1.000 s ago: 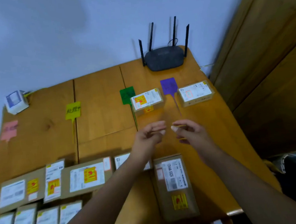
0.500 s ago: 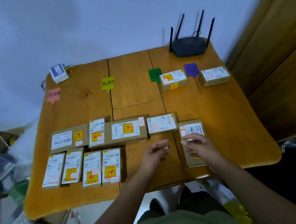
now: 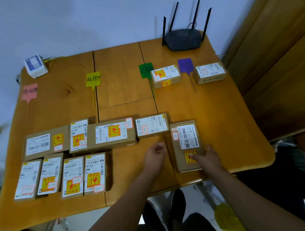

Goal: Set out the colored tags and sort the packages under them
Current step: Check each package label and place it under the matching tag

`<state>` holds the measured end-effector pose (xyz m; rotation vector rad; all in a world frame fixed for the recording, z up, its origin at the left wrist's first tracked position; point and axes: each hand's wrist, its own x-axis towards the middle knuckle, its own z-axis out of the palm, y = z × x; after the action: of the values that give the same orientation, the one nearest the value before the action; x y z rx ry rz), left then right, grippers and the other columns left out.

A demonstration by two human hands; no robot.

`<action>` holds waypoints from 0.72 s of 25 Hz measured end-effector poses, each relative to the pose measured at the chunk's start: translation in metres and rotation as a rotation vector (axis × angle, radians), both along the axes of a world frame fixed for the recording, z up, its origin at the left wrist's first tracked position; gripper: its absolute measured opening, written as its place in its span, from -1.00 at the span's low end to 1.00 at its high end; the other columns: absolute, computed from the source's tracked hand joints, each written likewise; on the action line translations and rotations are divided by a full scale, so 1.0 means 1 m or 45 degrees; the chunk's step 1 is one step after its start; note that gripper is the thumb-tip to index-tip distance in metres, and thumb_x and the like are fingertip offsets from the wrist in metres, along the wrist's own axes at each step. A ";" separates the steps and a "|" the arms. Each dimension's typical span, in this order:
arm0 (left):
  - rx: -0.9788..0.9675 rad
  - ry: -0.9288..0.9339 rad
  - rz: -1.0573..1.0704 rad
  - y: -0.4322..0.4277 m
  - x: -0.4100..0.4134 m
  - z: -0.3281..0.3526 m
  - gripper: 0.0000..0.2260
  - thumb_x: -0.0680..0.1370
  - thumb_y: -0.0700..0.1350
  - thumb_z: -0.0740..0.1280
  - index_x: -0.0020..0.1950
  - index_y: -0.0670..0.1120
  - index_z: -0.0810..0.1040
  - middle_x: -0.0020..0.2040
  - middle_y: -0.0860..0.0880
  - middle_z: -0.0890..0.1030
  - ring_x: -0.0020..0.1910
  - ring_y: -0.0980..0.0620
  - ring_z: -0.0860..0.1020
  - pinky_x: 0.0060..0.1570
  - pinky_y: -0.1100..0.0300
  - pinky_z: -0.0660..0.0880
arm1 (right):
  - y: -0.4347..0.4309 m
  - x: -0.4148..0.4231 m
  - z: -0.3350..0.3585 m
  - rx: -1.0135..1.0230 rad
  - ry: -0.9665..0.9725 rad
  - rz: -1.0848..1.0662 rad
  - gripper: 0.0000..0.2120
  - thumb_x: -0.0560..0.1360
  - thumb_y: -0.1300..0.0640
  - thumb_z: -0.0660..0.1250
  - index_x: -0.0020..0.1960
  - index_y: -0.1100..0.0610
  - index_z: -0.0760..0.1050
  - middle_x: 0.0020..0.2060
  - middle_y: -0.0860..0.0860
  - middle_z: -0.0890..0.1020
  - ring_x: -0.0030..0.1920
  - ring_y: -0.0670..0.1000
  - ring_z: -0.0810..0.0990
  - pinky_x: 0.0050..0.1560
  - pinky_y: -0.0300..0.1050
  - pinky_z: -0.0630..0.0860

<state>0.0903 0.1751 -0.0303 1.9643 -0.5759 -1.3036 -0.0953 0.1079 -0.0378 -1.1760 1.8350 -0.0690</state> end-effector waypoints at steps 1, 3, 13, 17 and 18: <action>-0.072 -0.199 -0.072 -0.010 0.008 -0.003 -0.76 0.62 -0.26 0.33 0.19 0.03 0.62 0.11 -0.05 0.68 0.03 0.00 0.64 -0.07 0.24 0.53 | -0.001 0.001 -0.006 0.010 -0.007 0.013 -0.10 0.46 -0.02 0.58 0.66 0.07 0.20 0.57 0.21 0.35 0.57 0.30 0.29 0.54 0.26 0.32; -0.160 -0.645 -0.261 -0.034 0.033 -0.013 -0.62 0.57 -0.28 0.35 0.37 -0.03 0.57 0.30 -0.11 0.60 0.31 -0.11 0.56 0.23 0.09 0.54 | -0.002 0.003 -0.019 0.012 0.011 0.020 -0.06 0.43 -0.07 0.60 0.65 0.08 0.21 0.56 0.21 0.35 0.56 0.28 0.31 0.52 0.20 0.34; 0.260 -1.430 -0.902 -0.080 0.086 -0.044 -0.18 0.44 0.08 0.45 0.63 -0.11 0.21 0.55 -0.12 0.34 0.60 -0.18 0.17 0.51 -0.10 0.17 | 0.004 0.005 -0.053 -0.005 0.107 0.054 0.21 0.14 -0.26 0.71 0.61 -0.05 0.15 0.52 0.14 0.14 0.49 0.32 0.18 0.37 0.20 0.43; 0.258 -1.401 -0.762 -0.070 0.069 -0.040 -0.25 0.39 0.28 0.40 0.46 -0.12 0.41 0.37 -0.11 0.49 0.48 -0.15 0.33 0.40 -0.07 0.26 | -0.001 0.000 -0.041 -0.119 -0.047 -0.106 0.07 0.22 -0.14 0.72 0.58 -0.12 0.21 0.47 0.16 0.41 0.45 0.31 0.42 0.32 0.18 0.50; 0.276 -1.378 -0.723 -0.067 0.064 -0.036 -0.21 0.37 0.34 0.39 0.44 -0.12 0.43 0.36 -0.11 0.50 0.46 -0.15 0.35 0.41 -0.07 0.26 | -0.004 -0.001 -0.036 -0.149 -0.141 -0.161 0.03 0.26 -0.07 0.71 0.58 -0.12 0.23 0.43 0.14 0.51 0.41 0.28 0.50 0.33 0.19 0.54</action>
<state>0.1538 0.1082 -0.0666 2.7333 -1.6396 -0.4528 -0.0966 0.1042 -0.0739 -1.1119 1.8250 -0.3113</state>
